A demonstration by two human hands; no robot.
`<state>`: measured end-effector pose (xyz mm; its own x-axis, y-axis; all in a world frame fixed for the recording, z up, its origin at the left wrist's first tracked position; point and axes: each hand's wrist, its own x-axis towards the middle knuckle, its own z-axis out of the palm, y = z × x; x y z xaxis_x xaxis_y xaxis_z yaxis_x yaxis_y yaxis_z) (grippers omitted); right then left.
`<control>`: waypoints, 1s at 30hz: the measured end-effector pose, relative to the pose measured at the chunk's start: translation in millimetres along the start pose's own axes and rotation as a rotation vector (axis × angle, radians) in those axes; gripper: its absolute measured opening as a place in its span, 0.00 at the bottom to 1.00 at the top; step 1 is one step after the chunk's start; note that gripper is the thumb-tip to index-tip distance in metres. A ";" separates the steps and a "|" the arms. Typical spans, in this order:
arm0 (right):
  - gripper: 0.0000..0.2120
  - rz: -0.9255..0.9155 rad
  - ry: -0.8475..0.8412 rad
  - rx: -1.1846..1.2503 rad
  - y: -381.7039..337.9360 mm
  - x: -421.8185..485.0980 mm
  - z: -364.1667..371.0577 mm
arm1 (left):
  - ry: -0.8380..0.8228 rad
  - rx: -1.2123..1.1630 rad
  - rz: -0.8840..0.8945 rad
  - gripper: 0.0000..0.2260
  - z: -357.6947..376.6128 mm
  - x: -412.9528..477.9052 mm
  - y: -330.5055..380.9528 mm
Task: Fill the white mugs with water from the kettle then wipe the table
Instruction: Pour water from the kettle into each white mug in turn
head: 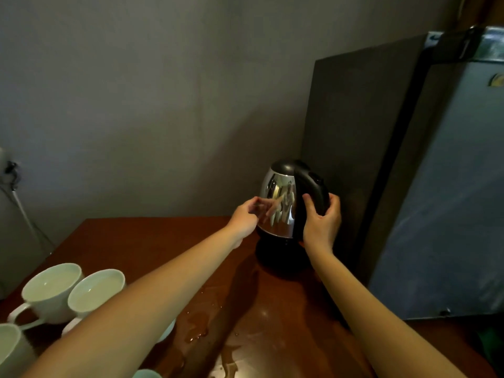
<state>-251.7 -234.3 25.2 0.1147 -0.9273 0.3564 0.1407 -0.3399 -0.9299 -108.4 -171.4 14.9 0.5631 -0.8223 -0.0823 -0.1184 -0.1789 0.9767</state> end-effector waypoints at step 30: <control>0.12 -0.040 0.010 -0.152 59.9 -5.4 -9.3 | -0.058 0.050 -0.023 0.32 13.0 16.8 -58.2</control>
<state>-253.0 -251.1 -33.3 0.1020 -0.9138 0.3932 -0.0059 -0.3959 -0.9183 -102.7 -181.7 -45.9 0.5181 -0.8472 -0.1176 -0.1478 -0.2241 0.9633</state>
